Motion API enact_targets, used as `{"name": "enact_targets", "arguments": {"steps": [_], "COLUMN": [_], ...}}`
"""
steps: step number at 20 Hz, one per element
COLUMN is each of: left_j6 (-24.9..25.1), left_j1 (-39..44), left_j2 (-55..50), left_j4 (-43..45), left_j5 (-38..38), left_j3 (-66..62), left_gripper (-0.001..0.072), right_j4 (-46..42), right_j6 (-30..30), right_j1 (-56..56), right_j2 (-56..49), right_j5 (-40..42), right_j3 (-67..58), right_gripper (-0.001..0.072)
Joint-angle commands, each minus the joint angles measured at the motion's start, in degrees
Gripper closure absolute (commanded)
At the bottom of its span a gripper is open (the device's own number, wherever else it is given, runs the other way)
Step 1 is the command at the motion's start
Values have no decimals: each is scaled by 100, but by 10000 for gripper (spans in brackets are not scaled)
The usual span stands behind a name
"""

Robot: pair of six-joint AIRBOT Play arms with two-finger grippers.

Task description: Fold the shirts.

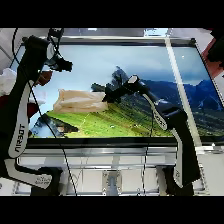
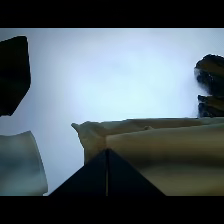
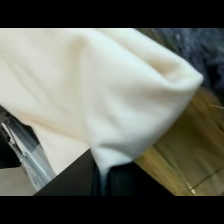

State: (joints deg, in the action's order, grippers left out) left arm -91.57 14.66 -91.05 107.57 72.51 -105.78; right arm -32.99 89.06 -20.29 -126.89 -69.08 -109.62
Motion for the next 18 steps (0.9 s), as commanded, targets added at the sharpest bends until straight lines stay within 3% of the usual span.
{"name": "enact_targets", "arguments": {"steps": [1,5,8,13,18], "left_j6": [81,157,155,153,149], "left_j1": [-2,-2,-2,-2,-2], "left_j2": [2,2,-24,-68,-70], "left_j4": [2,4,2,-138,-398], "left_j5": [22,22,26,140,291], "left_j3": [-4,-4,-2,-2,-2], "left_gripper": [693,693,693,693,693], "right_j4": [225,-970,-2343,-3871,-5700], "right_j6": [-254,-177,278,514,623], "right_j1": [251,1217,2221,4046,5292], "right_j2": [214,1054,1926,3018,3377], "right_j5": [37,-275,-739,-2135,-3626], "right_j3": [-7,-7,-7,-4,26], "right_gripper": [688,688,688,688,688]}}
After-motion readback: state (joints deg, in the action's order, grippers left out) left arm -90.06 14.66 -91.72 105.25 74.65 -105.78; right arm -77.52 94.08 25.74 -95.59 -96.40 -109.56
